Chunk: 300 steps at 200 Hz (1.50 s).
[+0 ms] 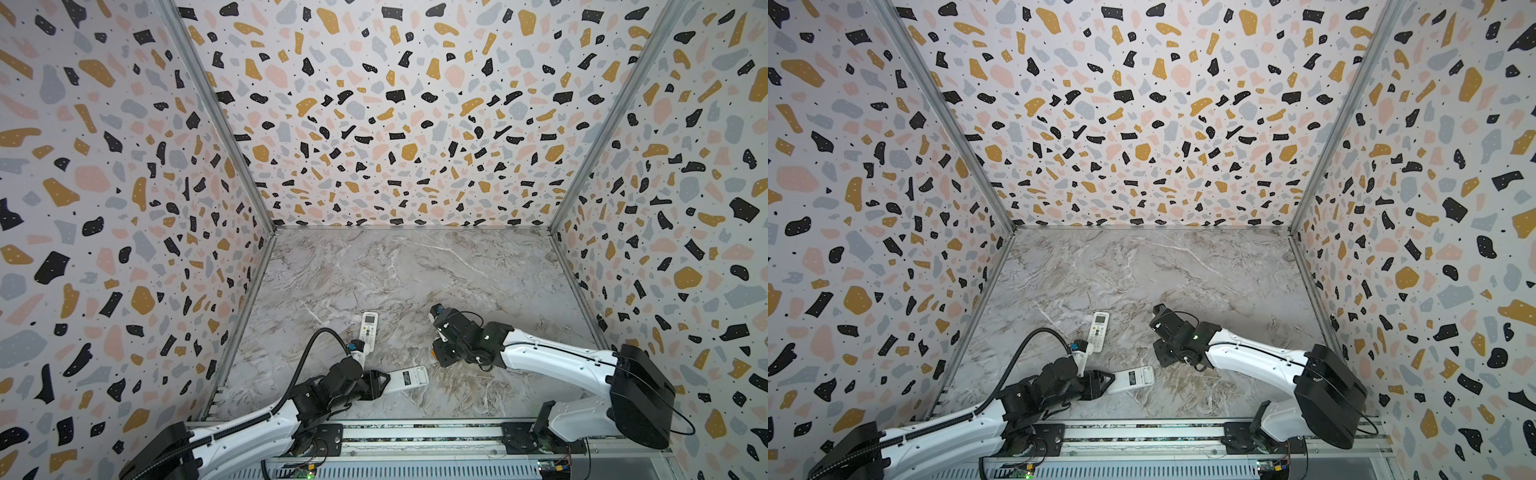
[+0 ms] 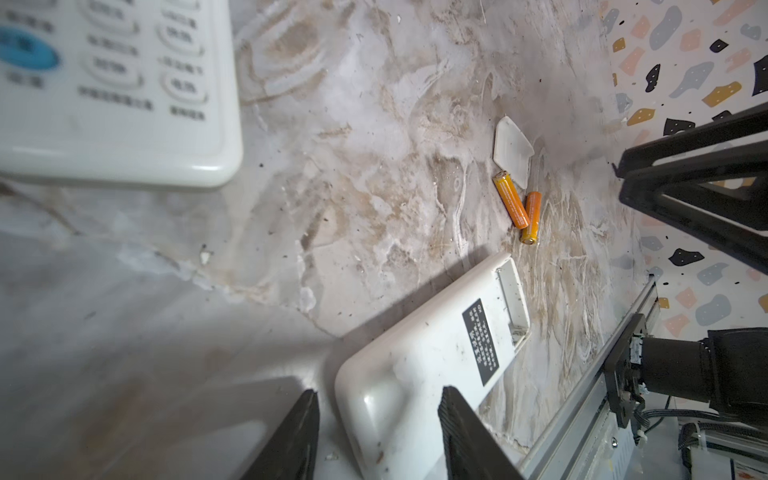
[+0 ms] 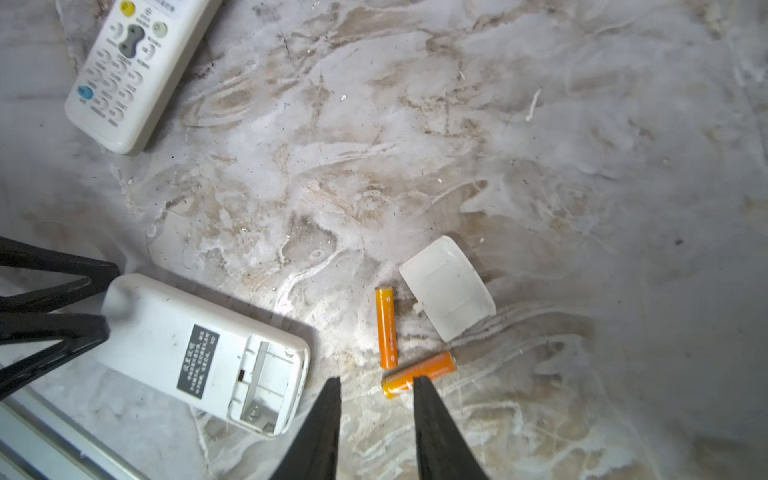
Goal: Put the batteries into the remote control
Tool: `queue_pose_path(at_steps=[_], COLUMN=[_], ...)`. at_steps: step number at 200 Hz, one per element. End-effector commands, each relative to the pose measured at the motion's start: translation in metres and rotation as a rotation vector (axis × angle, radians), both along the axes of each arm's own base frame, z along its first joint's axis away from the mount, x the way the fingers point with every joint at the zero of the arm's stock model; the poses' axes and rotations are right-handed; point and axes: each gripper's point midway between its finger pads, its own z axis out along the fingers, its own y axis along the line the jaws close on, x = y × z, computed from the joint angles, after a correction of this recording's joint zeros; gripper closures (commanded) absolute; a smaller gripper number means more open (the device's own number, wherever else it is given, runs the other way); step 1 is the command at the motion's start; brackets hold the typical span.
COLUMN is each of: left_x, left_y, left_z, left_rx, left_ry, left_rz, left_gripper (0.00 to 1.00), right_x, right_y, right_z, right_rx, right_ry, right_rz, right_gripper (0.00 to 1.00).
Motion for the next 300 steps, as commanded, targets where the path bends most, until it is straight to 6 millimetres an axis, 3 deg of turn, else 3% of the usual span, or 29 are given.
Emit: queue_pose_path(at_steps=[1,38,127,214,300], left_x=[0.001,0.004,0.004,0.003,0.004], left_y=[-0.001,-0.003,-0.007,-0.006,-0.005], left_z=[0.002,0.009,0.019,0.02,0.019], left_rx=[0.035,0.05,0.009,-0.006,-0.001], left_ry=[-0.047,-0.107,-0.177,-0.185,-0.183], left_rz=[-0.048,-0.085,-0.114,-0.113,-0.1], left_gripper=[0.5,0.49,0.46,0.44,0.45], right_x=[-0.009,-0.014,-0.009,-0.015,-0.012], right_y=[-0.027,-0.034,-0.018,-0.031,-0.044], right_z=[-0.017,-0.029,-0.047,-0.072,-0.078], right_rx=[-0.031,0.005,0.074,-0.049,-0.221], right_ry=[0.074,0.137,0.207,0.236,0.205], right_rz=[-0.118,-0.204,-0.297,-0.306,-0.259], right_gripper=[0.68,0.69,0.66,0.68,0.78])
